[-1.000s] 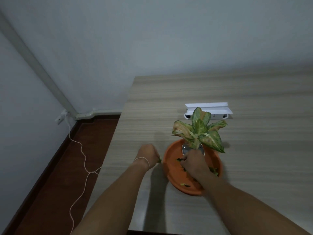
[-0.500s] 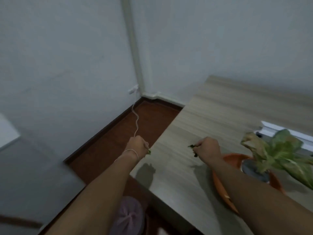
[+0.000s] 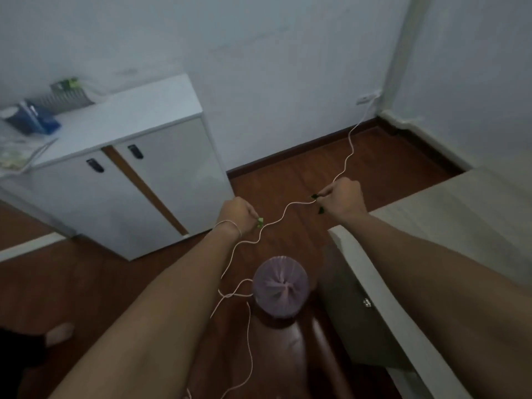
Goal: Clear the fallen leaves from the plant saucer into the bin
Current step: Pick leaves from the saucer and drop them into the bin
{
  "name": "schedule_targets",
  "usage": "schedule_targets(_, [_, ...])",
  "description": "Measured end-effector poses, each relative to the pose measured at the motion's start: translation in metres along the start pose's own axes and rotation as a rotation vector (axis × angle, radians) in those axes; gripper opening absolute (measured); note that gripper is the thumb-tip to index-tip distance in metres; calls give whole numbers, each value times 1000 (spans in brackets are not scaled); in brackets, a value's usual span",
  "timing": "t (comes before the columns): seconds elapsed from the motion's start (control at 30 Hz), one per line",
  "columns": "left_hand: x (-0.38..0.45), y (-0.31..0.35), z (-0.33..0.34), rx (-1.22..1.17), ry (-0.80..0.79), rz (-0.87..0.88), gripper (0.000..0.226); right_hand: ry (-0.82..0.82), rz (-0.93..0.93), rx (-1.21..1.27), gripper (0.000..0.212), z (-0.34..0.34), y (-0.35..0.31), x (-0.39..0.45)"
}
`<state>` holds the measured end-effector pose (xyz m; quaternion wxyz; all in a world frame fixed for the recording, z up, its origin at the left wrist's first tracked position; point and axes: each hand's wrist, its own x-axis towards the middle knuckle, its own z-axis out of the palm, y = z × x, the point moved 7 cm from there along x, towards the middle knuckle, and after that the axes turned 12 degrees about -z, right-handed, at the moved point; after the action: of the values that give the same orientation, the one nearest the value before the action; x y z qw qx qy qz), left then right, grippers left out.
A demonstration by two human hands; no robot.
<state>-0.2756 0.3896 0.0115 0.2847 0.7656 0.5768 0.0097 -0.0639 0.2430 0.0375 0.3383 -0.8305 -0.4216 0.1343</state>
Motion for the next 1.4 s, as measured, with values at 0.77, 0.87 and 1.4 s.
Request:
schedule_targets(0.77, [129, -230, 377, -148, -176, -322, 16, -426, 49, -49, 42, 430, 253, -49])
schedule_targets(0.87, [139, -237, 379, -168, -125, -339, 16, -401, 11, -47, 21, 444, 251, -43])
schedule_targets(1.4, [160, -220, 381, -72, -209, -184, 32, -459, 35, -11, 22, 465, 269, -29])
